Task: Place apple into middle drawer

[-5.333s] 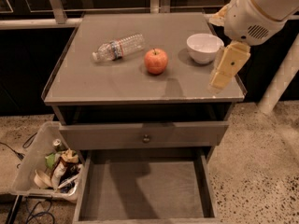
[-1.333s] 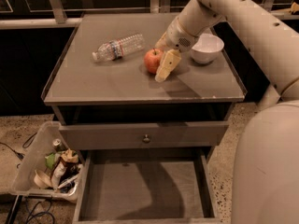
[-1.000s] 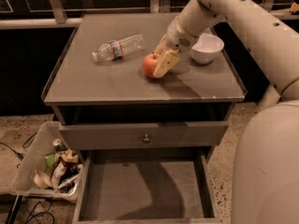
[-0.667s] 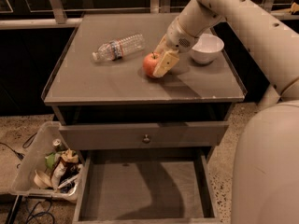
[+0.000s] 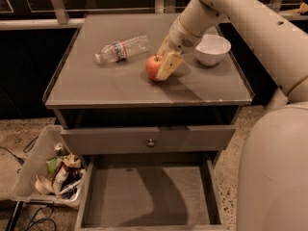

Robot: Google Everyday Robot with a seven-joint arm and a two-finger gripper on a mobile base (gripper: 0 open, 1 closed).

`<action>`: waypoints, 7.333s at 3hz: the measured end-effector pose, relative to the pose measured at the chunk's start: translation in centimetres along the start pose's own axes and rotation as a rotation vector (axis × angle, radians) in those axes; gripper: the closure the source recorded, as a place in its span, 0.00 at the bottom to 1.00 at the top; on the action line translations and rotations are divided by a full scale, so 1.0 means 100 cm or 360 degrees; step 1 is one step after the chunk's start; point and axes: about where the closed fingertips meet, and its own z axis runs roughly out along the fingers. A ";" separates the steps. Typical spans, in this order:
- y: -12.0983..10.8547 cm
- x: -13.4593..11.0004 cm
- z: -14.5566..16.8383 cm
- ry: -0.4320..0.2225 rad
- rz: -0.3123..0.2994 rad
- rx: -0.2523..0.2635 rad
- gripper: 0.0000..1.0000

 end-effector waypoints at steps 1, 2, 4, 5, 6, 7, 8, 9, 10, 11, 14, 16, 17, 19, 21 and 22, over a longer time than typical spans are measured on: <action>0.018 -0.012 -0.027 -0.0041 -0.0062 0.0049 1.00; 0.055 -0.029 -0.071 -0.0154 -0.0165 0.0130 1.00; 0.141 -0.011 -0.110 -0.0276 -0.0269 0.0254 1.00; 0.176 0.014 -0.103 -0.0248 -0.0226 0.0317 1.00; 0.201 0.041 -0.061 -0.0191 -0.0154 0.0328 1.00; 0.220 0.068 -0.004 -0.0173 -0.0104 0.0306 1.00; 0.220 0.067 -0.004 -0.0173 -0.0105 0.0306 1.00; 0.231 0.083 0.022 -0.0206 -0.0036 0.0248 1.00; 0.247 0.115 0.067 -0.0270 0.0098 0.0189 1.00; 0.260 0.145 0.108 -0.0323 0.0210 0.0187 1.00; 0.281 0.184 0.215 -0.0419 0.0371 0.0266 1.00; 0.278 0.202 0.242 -0.0375 0.0405 0.0311 1.00; 0.277 0.204 0.254 -0.0387 0.0426 0.0291 1.00; 0.264 0.231 0.320 -0.0404 0.0514 0.0255 1.00; 0.260 0.240 0.352 -0.0437 0.0570 0.0222 0.82; 0.260 0.240 0.352 -0.0437 0.0570 0.0222 0.59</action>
Offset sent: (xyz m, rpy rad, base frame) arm -0.1338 -0.0264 0.1229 0.1617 -0.2398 0.1068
